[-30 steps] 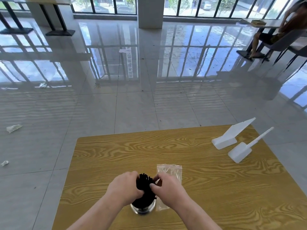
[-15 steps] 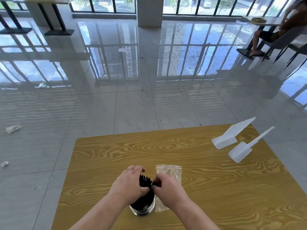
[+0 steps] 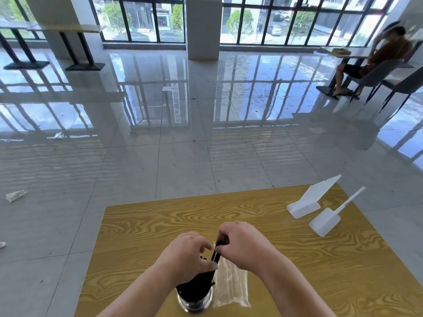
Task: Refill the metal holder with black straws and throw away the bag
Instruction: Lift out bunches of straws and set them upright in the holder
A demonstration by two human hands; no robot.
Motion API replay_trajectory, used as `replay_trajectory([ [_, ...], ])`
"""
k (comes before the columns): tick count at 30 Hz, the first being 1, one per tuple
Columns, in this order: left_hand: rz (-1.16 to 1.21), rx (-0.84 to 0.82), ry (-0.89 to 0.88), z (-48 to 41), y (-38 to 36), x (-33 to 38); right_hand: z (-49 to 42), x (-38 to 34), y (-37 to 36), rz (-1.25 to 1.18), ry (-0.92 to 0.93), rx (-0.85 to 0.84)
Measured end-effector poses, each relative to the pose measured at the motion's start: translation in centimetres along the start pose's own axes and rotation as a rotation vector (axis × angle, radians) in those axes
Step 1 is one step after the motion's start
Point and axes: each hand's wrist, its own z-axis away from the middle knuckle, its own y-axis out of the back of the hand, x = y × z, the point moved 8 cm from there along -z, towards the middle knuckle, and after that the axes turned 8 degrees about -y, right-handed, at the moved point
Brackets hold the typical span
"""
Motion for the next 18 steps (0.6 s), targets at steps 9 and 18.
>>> replay_trajectory([
  [9,0.280,0.120,-0.023,0.9,4.2,2.4,1.9,-2.1,6.9,-0.397,0.067,0.070],
  [18,0.962,0.148,0.103,2.1,5.3,1.4,2.4,-0.8,-2.4,-0.970,-0.084,-0.435],
])
